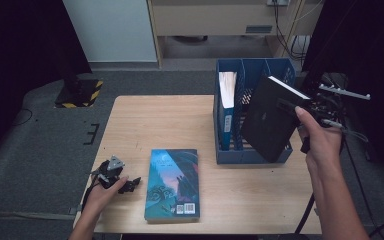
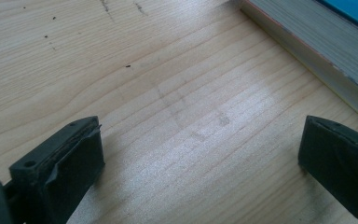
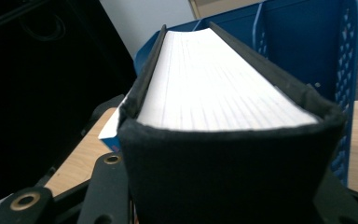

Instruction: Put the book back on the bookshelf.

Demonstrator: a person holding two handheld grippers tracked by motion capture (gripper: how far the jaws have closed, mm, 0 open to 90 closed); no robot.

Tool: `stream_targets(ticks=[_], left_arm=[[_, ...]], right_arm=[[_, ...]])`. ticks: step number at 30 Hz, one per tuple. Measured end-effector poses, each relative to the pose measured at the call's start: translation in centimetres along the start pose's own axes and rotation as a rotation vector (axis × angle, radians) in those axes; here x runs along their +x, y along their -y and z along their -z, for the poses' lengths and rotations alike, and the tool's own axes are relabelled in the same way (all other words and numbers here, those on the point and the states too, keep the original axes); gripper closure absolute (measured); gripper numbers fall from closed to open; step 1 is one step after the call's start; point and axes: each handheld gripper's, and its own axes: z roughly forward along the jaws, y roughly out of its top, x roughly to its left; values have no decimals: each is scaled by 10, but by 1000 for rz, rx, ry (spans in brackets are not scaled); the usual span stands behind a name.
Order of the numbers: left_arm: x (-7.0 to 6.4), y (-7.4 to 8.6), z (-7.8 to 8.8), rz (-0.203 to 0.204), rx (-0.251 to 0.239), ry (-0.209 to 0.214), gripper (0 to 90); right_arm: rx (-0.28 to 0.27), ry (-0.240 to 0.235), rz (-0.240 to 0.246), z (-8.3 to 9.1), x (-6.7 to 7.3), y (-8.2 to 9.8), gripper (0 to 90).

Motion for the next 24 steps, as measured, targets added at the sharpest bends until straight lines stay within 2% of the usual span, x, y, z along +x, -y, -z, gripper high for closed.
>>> stream_targets(ticks=[6, 15, 24], left_arm=[[0, 0, 0, -1, 3, 1, 0], [0, 0, 0, -2, 4, 2, 0], [0, 0, 0, -2, 2, 2, 0]], right_arm=[[1, 33, 4, -1, -10, -7, 534], [-3, 88, 7, 10, -27, -10, 534], [13, 133, 3, 11, -41, -13, 534]])
